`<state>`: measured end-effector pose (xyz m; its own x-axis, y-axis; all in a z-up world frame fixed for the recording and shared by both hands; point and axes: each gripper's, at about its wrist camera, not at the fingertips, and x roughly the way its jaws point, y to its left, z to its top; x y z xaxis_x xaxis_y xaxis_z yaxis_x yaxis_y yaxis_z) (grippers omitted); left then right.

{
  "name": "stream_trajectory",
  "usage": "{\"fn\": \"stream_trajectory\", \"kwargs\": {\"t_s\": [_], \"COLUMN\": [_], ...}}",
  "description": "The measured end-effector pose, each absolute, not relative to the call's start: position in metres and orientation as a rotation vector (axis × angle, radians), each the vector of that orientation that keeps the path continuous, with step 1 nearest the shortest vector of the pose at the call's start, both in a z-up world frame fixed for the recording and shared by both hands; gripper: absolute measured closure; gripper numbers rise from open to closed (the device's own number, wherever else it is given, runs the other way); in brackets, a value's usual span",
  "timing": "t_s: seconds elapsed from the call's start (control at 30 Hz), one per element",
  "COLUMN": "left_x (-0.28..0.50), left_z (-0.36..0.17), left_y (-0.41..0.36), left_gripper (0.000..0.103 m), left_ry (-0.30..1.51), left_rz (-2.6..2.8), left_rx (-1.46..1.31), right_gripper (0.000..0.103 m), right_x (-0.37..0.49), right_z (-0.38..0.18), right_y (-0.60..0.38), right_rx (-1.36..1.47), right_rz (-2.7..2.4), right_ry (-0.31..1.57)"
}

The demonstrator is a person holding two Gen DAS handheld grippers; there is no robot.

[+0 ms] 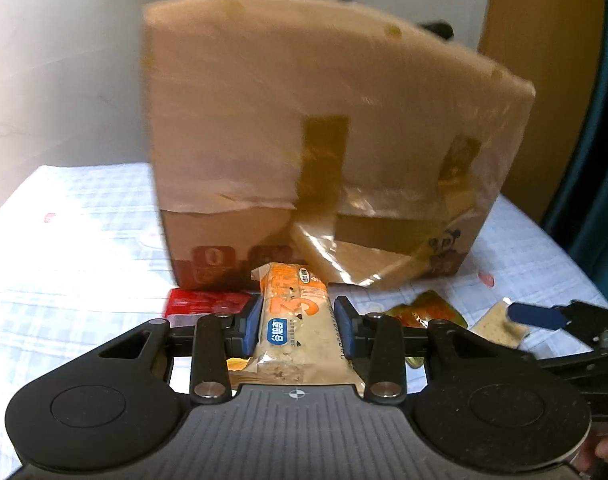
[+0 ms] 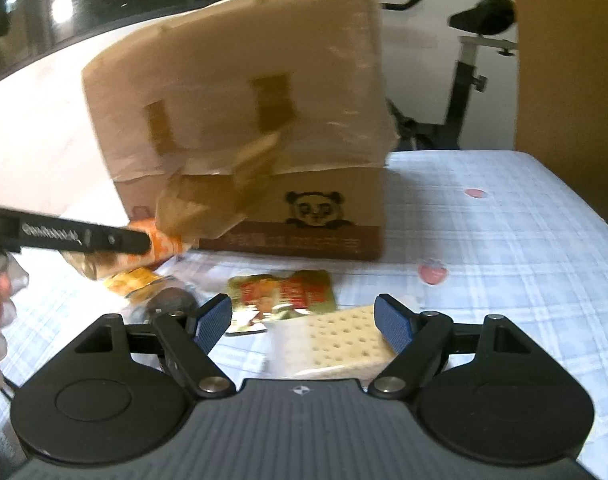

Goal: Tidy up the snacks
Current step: 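Grasp the orange-labelled bread packet with the left tool while the right tool returns to the pile, then grasp the clear black-snack packet with the right tool while the left tool holds the bread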

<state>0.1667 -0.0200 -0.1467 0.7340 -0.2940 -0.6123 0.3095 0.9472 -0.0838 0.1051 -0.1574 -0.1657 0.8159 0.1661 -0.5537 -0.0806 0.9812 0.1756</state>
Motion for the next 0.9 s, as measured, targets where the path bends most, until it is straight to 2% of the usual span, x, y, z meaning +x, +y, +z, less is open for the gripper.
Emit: {"fn": "stream_trajectory", "kwargs": {"t_s": [0.47, 0.9], "left_x": [0.122, 0.114], "left_z": [-0.146, -0.159], "left_y": [0.040, 0.051], "left_gripper": [0.063, 0.063], "left_ry": [0.615, 0.625], "left_rz": [-0.136, -0.087], "left_rx": [-0.091, -0.108], "right_gripper": [0.022, 0.020], "right_x": [0.137, 0.157], "right_z": [-0.176, -0.195], "right_y": [-0.073, -0.036], "right_rx": [-0.054, -0.173], "right_rz": [0.374, 0.377], "right_ry": [0.650, 0.649]}}
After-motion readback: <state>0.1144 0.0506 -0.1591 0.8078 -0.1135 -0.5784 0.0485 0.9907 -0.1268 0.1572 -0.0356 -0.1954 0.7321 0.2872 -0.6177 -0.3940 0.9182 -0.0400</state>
